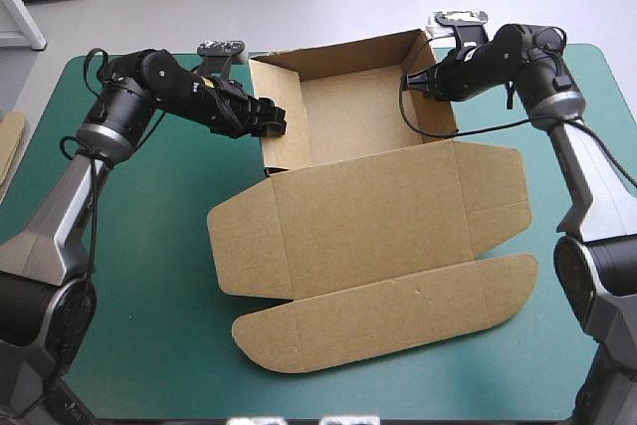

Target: Fold the box

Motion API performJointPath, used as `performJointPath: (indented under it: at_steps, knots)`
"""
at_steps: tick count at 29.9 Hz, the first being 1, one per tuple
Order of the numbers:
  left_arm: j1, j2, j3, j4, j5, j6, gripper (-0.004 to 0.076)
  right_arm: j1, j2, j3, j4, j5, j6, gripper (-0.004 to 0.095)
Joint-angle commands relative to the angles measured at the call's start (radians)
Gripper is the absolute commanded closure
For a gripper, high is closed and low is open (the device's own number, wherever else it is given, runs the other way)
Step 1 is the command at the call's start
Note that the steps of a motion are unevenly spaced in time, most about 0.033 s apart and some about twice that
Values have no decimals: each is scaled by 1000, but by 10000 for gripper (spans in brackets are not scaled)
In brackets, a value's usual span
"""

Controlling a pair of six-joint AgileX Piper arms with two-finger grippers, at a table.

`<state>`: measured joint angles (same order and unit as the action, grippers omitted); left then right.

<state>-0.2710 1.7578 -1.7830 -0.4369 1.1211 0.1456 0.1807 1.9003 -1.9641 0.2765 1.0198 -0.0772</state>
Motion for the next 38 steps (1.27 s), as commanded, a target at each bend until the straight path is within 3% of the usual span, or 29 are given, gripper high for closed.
performJointPath:
  at_steps: [1, 7, 18, 20, 25, 38]
  knots:
    - [-22, -8, -101, 29, 26, -53, 283, 16, -54, -31, 48, -54, 24, 913]
    - [-74, 74, -265, 257, 169, -146, 353, 43, -34, -31, 38, -54, 58, 911]
    - [-124, 163, -326, 419, 172, -192, 388, 68, -30, -31, -91, -16, 114, 911]
    - [-124, 174, -326, 437, 172, -195, 451, 68, -30, -31, -101, 0, 117, 911]
    - [-124, 199, -326, 457, 172, -190, 729, 68, -1, -31, -108, 44, 117, 911]
    - [-124, 289, -324, 473, 172, -188, 733, 96, 62, -31, -134, 42, 146, 911]
